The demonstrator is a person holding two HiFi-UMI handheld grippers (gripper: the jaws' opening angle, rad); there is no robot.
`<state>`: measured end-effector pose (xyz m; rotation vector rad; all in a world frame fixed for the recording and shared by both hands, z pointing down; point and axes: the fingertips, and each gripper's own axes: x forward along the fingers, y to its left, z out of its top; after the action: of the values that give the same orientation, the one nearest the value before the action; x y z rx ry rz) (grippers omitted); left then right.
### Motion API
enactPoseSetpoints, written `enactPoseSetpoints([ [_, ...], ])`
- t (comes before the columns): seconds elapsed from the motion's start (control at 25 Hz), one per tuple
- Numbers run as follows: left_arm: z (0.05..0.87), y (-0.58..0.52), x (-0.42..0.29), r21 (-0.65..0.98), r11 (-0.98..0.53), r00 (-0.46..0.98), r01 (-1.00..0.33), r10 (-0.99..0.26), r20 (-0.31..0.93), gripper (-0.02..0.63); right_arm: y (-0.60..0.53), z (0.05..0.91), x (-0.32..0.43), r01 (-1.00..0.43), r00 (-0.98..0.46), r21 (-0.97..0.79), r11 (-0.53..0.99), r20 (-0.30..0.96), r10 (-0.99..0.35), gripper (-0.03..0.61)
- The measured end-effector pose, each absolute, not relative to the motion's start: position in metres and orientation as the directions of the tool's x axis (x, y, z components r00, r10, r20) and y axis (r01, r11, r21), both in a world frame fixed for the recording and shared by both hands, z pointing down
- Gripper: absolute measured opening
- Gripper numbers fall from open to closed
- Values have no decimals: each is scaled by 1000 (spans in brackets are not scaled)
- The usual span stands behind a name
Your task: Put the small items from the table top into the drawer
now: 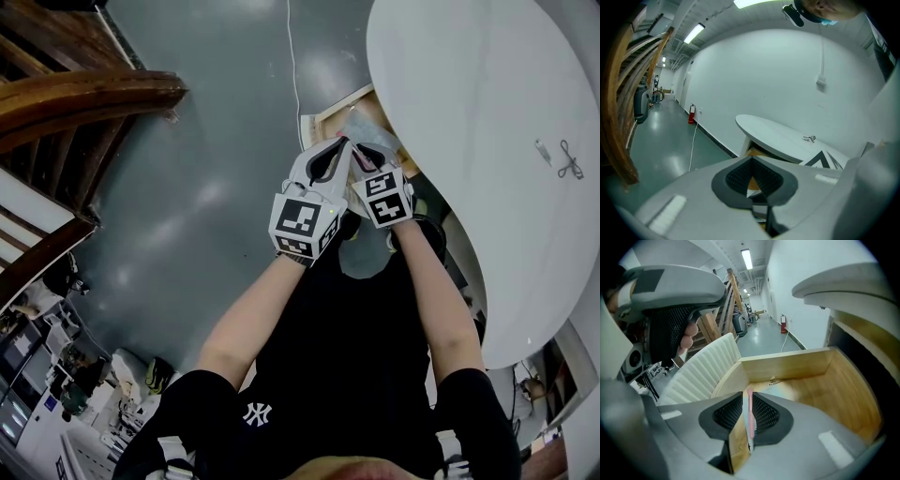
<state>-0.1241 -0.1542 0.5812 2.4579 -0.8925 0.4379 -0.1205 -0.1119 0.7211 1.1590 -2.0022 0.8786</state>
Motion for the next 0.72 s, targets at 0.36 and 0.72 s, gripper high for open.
enactPoseSetpoints([
  [0.36, 573, -154, -124, 321, -672, 730, -668, -506, 459, 0, -114, 703, -120, -893, -401, -223, 391, 789, -465, 80],
  [0.72, 529, -141, -116, 304, -689, 735, -658, -499, 460, 0, -99, 647, -111, -897, -401, -219, 385, 769, -497, 40],
])
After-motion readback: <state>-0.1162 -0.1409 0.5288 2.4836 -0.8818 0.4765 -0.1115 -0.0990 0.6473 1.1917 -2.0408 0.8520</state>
